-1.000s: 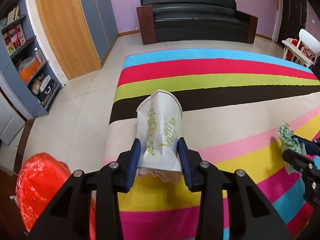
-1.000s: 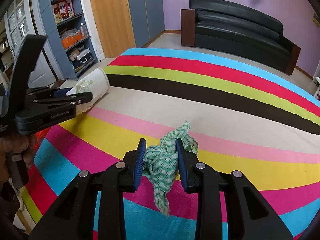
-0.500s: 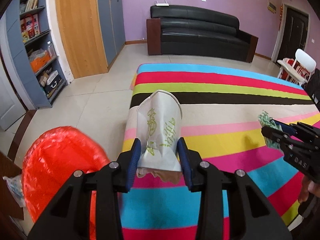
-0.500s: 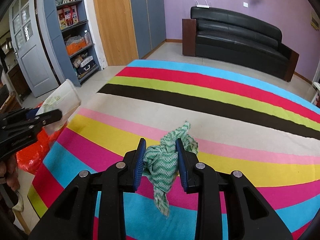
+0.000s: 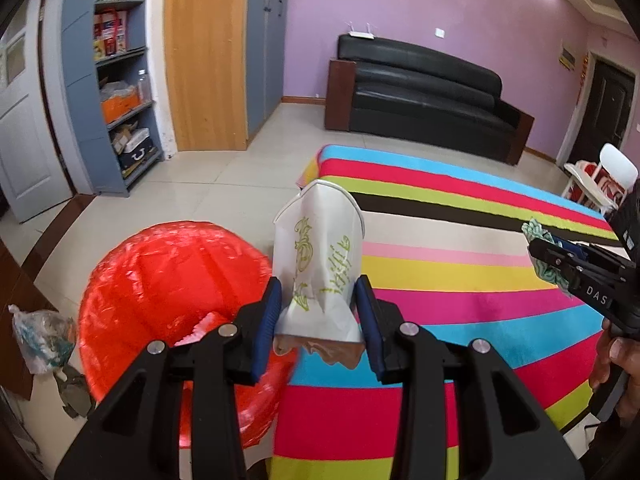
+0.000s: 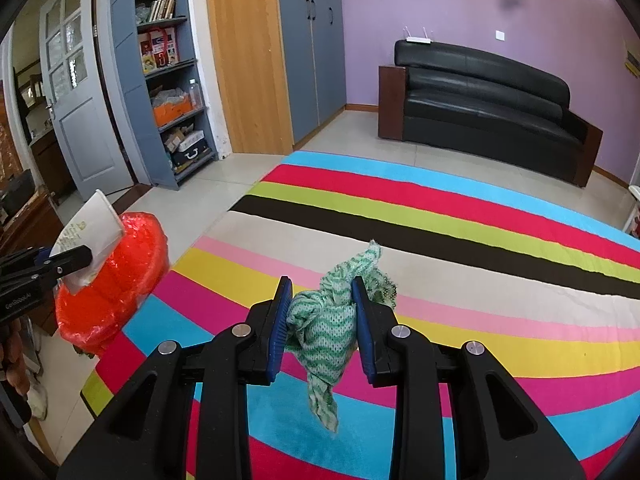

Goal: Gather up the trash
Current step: 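Carry the paper cup and green cloth over the red bin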

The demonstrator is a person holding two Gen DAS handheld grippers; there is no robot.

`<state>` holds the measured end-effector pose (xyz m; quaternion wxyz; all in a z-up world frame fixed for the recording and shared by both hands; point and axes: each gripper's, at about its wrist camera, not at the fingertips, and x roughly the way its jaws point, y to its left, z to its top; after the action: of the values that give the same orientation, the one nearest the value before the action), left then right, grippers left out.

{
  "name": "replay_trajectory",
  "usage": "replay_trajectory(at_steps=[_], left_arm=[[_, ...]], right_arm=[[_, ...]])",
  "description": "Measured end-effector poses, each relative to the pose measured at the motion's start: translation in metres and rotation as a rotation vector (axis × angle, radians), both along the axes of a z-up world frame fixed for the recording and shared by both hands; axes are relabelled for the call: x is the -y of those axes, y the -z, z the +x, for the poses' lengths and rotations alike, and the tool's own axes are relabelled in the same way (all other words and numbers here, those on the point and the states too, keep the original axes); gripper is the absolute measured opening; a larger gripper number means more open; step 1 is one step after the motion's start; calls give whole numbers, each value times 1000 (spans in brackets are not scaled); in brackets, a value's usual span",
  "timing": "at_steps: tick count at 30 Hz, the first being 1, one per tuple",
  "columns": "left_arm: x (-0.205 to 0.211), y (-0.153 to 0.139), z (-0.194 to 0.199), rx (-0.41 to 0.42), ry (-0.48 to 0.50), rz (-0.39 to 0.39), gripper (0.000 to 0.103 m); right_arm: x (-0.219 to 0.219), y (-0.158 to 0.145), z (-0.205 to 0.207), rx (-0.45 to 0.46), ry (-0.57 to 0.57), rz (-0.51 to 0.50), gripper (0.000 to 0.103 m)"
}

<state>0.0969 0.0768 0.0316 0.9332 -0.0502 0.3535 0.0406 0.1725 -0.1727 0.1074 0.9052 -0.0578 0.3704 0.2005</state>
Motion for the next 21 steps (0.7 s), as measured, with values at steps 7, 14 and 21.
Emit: replay_trajectory(at_steps=[7,14,21], left_arm=[[-21,-13,-16,37,-47,-12,37],[-34,-22,-24,64,-79,-19,37],[-46,-23,-28,73,-100,-16,37]], right_arm=[[-6,-7,-3,17,-15,0,29],[-9,-11,-6,31,-26,3,29],[-20,-15,-8,43,-45,-4,29]])
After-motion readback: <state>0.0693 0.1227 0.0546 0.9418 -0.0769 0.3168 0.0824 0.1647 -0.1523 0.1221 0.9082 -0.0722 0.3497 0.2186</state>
